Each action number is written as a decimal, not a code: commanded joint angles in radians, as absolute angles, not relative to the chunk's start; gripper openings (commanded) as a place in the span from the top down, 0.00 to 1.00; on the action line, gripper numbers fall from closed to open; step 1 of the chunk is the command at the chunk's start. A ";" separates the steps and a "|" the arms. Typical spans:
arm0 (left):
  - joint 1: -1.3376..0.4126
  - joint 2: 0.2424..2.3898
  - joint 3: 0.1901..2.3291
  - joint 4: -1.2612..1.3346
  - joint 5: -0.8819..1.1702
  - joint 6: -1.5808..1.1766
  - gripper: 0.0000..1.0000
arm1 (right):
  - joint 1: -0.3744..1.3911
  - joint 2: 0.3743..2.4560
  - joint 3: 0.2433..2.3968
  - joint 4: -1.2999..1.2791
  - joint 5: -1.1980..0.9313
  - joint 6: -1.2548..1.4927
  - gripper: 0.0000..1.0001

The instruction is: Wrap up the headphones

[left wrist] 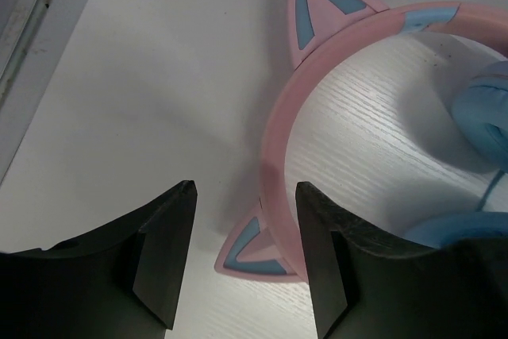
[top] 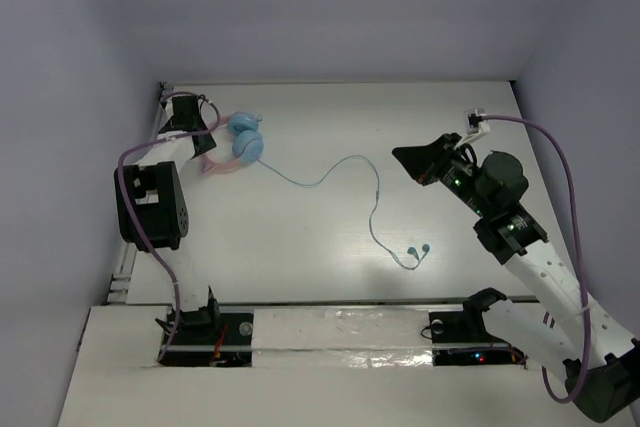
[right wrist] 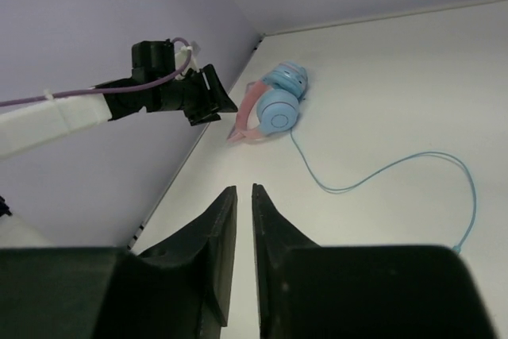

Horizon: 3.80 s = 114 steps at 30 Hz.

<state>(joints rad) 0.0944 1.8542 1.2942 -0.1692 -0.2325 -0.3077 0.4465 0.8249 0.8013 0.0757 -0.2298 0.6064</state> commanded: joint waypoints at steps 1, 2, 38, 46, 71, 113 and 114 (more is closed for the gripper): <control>0.106 1.882 1.344 -0.123 -0.229 -0.256 0.49 | 0.454 0.833 0.793 0.117 -0.270 0.597 0.79; 0.106 1.890 1.344 -0.114 -0.213 -0.250 0.49 | 0.454 0.838 0.795 0.120 -0.275 0.597 0.76; 0.104 1.968 1.499 -0.138 0.038 -0.252 1.00 | 0.463 0.954 0.810 0.185 -0.305 0.584 1.00; 0.020 1.656 1.532 -0.196 0.130 -0.270 1.00 | 0.463 1.159 0.882 0.222 -0.345 0.525 1.00; -0.061 1.353 1.695 -0.287 0.491 -0.373 1.00 | 0.440 1.566 1.052 0.195 -0.496 0.135 0.15; -0.052 1.397 1.979 -0.204 0.583 -0.566 1.00 | 0.457 1.733 0.759 0.603 -0.448 0.532 0.28; -0.052 1.402 1.983 -0.204 0.583 -0.568 1.00 | 0.469 1.735 0.758 0.601 -0.431 0.535 0.28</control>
